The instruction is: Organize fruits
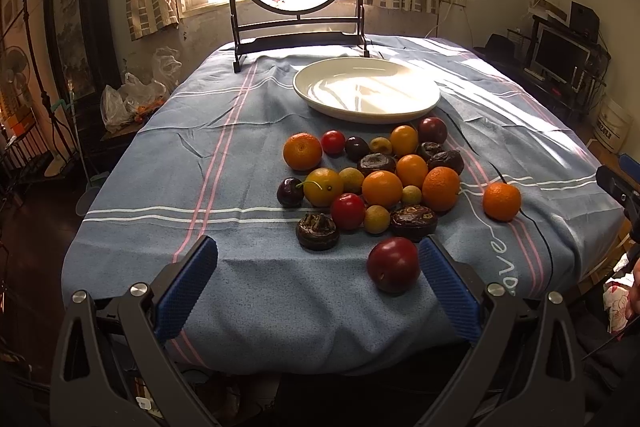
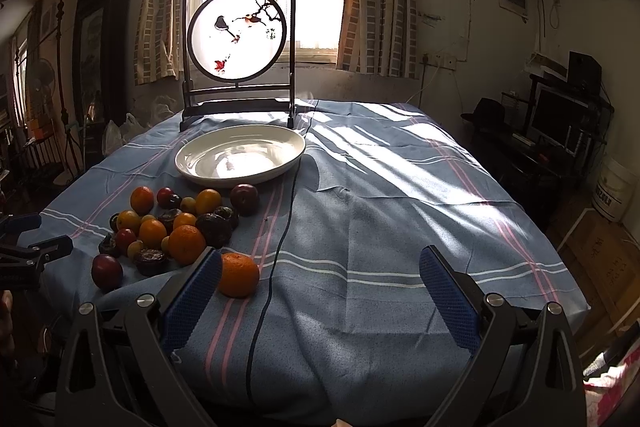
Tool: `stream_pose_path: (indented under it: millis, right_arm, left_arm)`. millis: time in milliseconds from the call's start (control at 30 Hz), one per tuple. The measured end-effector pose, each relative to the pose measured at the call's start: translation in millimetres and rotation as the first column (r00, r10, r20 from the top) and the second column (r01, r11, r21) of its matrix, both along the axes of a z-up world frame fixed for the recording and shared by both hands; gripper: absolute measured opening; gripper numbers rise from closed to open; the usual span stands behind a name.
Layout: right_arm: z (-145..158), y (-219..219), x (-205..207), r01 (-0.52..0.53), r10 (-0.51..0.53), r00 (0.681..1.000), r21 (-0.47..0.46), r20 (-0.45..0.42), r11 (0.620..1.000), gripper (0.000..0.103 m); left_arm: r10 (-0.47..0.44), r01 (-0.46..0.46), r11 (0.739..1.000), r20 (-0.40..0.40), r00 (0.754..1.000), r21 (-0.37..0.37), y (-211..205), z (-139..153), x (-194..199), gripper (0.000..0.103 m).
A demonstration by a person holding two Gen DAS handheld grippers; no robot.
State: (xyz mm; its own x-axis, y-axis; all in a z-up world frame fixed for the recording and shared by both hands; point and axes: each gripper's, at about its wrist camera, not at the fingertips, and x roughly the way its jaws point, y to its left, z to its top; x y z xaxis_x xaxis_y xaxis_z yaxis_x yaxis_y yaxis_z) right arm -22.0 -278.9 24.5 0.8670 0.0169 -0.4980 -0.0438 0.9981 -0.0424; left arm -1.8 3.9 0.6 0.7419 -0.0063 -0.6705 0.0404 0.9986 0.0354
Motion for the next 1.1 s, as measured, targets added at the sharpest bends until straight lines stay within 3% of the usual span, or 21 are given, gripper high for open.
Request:
stream_pose_path:
  millis: [1100]
  right_arm:
    - [-2.7,1.0,-2.2,-0.005,0.005,1.000,0.001,-0.003,1.000,0.099]
  left_arm:
    - [0.001,-0.001,1.000,0.000,1.000,0.000,0.6,0.2,-1.0,0.098]
